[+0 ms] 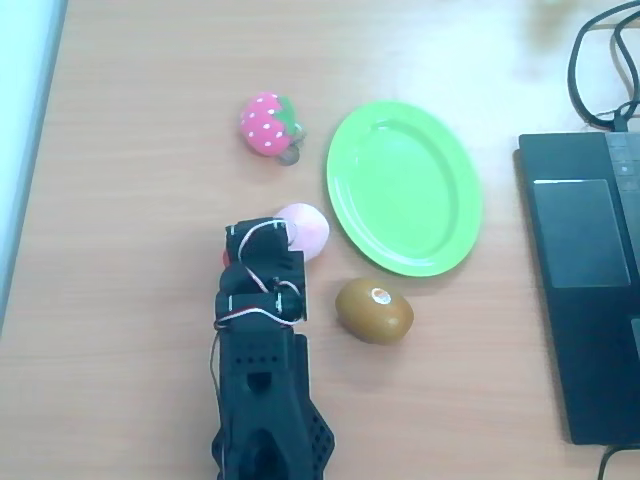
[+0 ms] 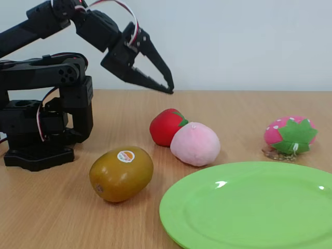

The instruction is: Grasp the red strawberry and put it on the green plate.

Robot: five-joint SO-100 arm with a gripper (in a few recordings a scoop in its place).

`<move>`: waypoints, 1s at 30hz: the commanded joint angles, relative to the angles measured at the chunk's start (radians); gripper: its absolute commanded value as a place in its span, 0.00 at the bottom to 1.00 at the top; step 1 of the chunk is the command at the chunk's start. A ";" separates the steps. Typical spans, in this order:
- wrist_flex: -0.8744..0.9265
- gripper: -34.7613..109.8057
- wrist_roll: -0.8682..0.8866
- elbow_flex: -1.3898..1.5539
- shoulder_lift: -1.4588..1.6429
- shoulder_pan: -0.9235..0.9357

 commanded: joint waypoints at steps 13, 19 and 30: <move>0.026 0.57 -0.140 -0.100 -0.362 -0.067; 0.044 0.58 -0.272 -0.166 -0.557 -0.067; 0.264 0.60 -0.578 -0.331 -0.681 -0.086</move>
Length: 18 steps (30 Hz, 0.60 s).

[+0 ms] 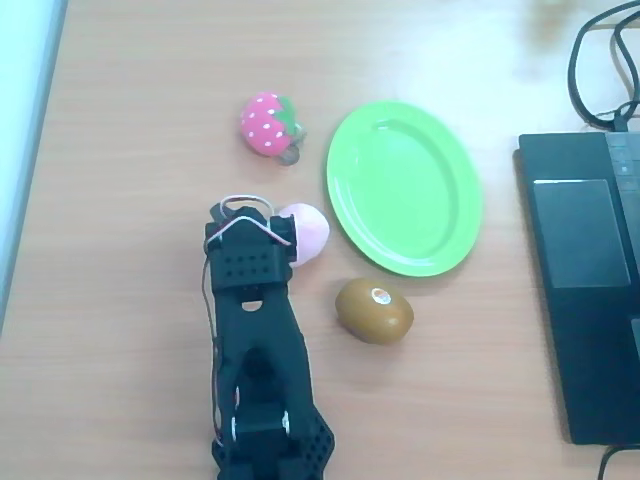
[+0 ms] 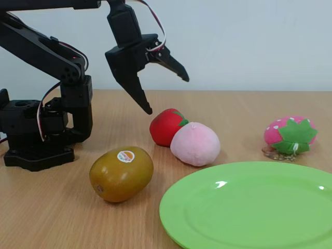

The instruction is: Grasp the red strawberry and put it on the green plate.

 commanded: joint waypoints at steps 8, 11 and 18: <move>0.112 0.59 -0.202 -0.092 -0.043 -0.002; 0.094 0.59 -0.183 -0.072 -0.058 0.002; -0.009 0.58 -0.210 -0.028 -0.132 0.032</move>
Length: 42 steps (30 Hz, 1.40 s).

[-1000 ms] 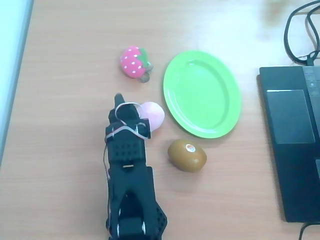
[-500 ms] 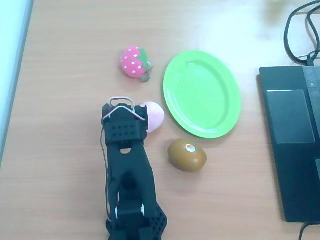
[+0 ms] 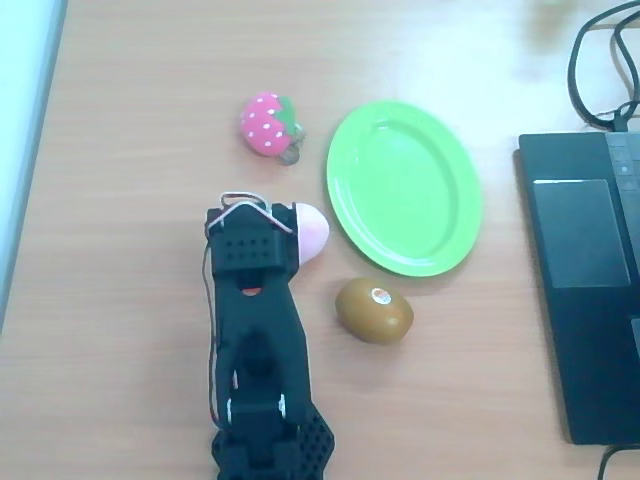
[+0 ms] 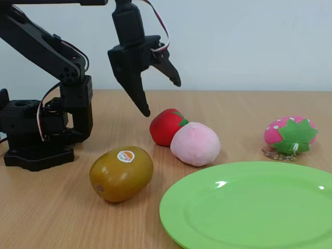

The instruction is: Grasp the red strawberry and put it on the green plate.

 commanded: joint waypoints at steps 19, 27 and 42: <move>-0.333 0.57 -0.043 0.247 -0.067 0.000; -0.377 0.57 -0.005 0.270 -0.071 0.002; -0.445 0.29 0.023 0.325 -0.058 -0.017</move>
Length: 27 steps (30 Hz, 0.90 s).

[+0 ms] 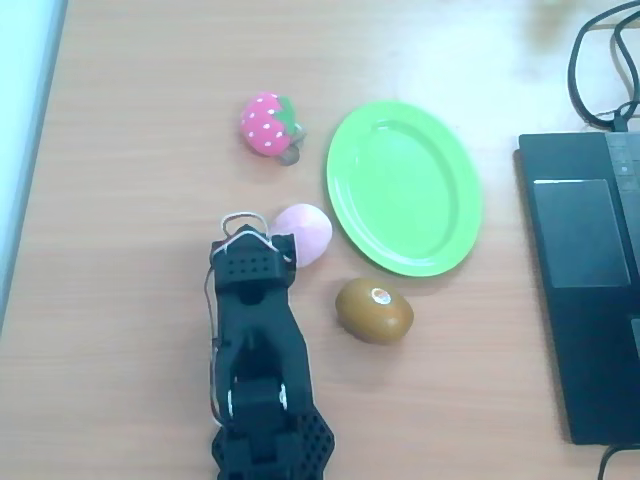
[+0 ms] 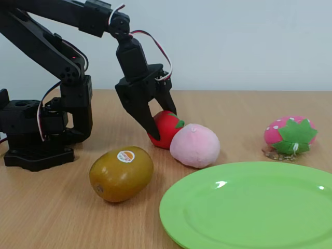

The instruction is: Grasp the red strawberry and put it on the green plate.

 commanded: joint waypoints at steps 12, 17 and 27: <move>-0.026 0.29 0.084 -0.038 0.057 -0.012; -0.025 0.30 0.137 -0.172 0.155 -0.008; 0.008 0.28 0.284 -0.495 0.110 0.091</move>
